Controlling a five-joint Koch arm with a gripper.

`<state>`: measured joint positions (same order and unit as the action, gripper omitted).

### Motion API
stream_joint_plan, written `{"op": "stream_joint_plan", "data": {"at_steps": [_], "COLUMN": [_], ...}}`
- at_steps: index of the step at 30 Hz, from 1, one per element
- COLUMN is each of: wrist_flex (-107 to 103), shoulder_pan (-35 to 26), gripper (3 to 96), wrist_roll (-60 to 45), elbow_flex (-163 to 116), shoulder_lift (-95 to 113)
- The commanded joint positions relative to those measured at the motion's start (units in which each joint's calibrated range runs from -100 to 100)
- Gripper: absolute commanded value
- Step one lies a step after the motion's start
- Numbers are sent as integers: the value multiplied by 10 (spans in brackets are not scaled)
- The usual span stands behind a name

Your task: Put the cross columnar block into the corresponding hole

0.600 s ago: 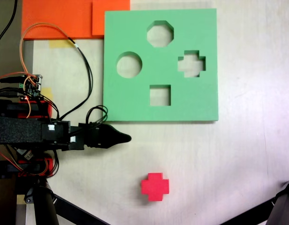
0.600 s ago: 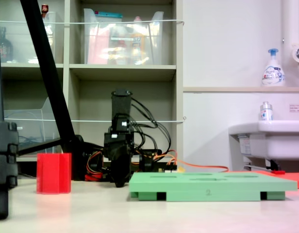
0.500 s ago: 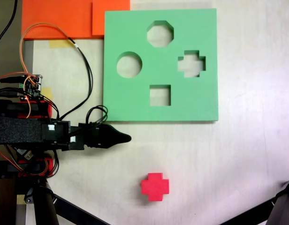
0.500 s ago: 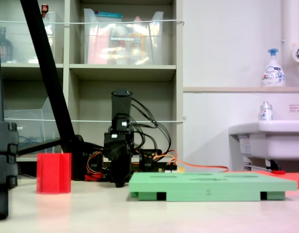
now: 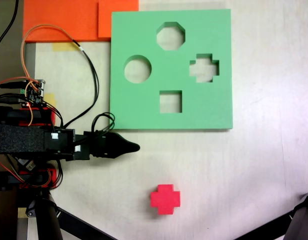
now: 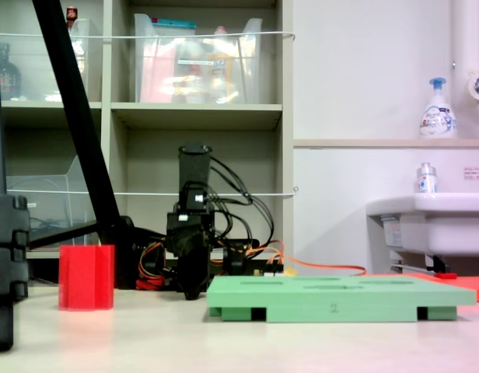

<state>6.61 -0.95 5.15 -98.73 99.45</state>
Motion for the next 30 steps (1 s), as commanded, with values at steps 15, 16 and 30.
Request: {"op": "stream_joint_plan", "data": {"at_steps": [15, 16, 30], "wrist_flex": [0, -39, -854], "shoulder_pan": [76, 79, 84], "gripper": [482, 481, 470], "wrist_roll": [218, 231, 327], "elbow_flex": [-5, 24, 804], "shoulder_lift": [5, 5, -286]}}
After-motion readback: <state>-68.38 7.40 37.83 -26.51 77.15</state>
